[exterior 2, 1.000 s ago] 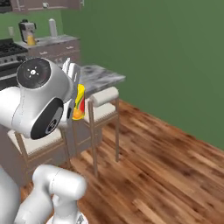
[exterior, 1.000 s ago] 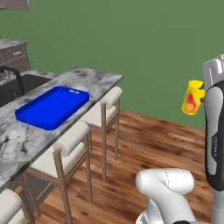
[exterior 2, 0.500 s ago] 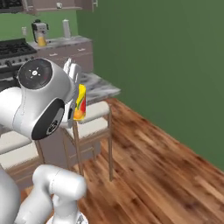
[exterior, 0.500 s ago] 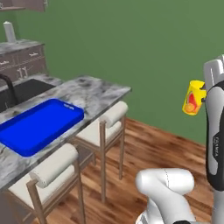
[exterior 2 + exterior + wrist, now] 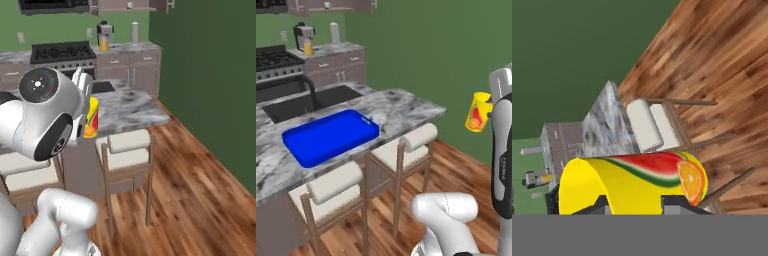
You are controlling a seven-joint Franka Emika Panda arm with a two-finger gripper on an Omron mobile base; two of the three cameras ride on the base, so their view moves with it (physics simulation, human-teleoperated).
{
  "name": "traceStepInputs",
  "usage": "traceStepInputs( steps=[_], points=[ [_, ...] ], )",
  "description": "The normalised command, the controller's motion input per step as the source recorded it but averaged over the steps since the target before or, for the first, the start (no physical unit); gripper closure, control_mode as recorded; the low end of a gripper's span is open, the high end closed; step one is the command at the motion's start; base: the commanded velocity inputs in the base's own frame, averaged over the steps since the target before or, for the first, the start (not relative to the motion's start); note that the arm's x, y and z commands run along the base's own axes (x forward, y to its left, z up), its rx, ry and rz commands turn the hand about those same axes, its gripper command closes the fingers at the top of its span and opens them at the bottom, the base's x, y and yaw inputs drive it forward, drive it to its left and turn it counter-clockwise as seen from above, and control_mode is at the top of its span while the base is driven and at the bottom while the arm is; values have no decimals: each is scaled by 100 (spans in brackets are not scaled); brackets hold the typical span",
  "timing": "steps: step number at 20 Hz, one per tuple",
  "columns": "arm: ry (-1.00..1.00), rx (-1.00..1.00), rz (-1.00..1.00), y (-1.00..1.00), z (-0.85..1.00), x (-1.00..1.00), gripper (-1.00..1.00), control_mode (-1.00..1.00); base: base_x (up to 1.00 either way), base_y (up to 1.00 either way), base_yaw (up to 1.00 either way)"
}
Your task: There is a tray on the dining counter. Grab the cup, mug, and pitcher and place them on the tray. The pitcher may be placed next to the tray if it cannot fit the tray.
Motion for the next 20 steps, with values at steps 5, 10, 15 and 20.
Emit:
traceStepInputs(
  steps=[5, 10, 15, 20],
  points=[
    [0, 0, 0, 0, 0, 0, 100, 100, 22, -1, 61],
    [0, 0, 0, 0, 0, 0, 100, 100, 8, 1, 52],
    [0, 0, 0, 0, 0, 0, 100, 100, 7, 7, 51],
    [0, 0, 0, 0, 0, 0, 100, 100, 17, 33, 33]
  ],
)
